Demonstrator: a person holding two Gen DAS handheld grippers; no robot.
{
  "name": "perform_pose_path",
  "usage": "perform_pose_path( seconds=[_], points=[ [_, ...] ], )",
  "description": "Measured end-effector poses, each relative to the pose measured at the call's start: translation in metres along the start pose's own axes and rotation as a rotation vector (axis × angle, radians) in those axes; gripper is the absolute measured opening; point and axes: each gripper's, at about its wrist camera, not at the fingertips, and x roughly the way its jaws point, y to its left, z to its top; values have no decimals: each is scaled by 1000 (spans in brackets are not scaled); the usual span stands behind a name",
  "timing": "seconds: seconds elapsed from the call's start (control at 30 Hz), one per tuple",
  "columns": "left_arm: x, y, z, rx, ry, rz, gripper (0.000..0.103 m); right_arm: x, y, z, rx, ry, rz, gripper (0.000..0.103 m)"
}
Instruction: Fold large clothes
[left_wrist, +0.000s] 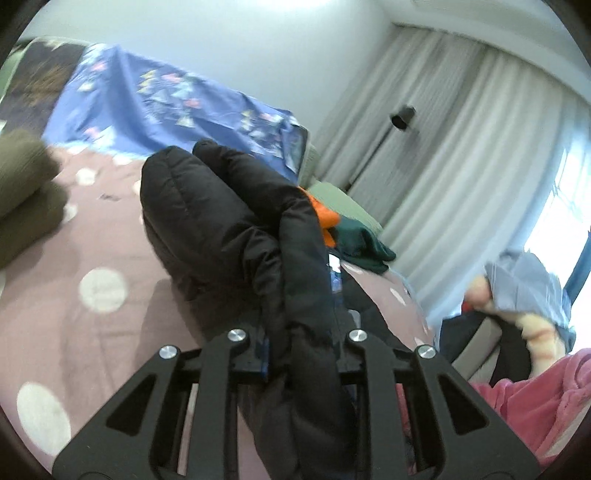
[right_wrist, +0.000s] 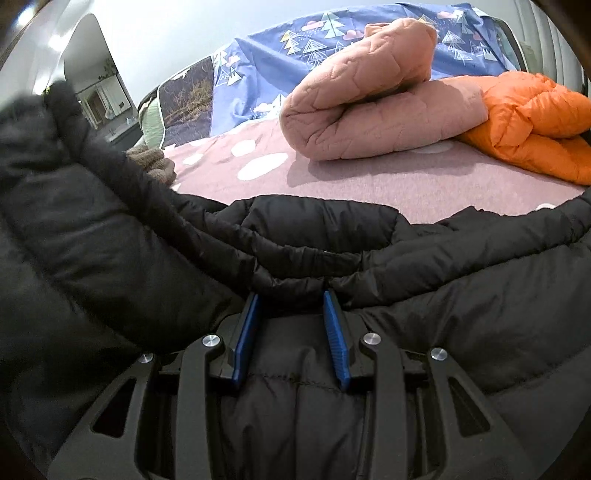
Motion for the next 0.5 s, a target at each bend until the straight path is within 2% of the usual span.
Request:
perform_pose_path(
  seconds=[0.13,0.2,0.3,0.4,0.5],
  points=[
    [11,-24,7,68,25,48,20,-39,-13,-2,117,-36,41,37],
    [10,-30,7,77,30,77,20,-60,-16,-10,140,-33,56,31],
    [10,-32,9,68,29,63,20,-47,-19,-28,142,22,50,25],
    [26,-40,10,73,54,41,20,-29,-15,-37,81,7,28,23],
    [51,-56,8,111,108,13,20,-29,-15,-37,76,5,23,22]
  ],
)
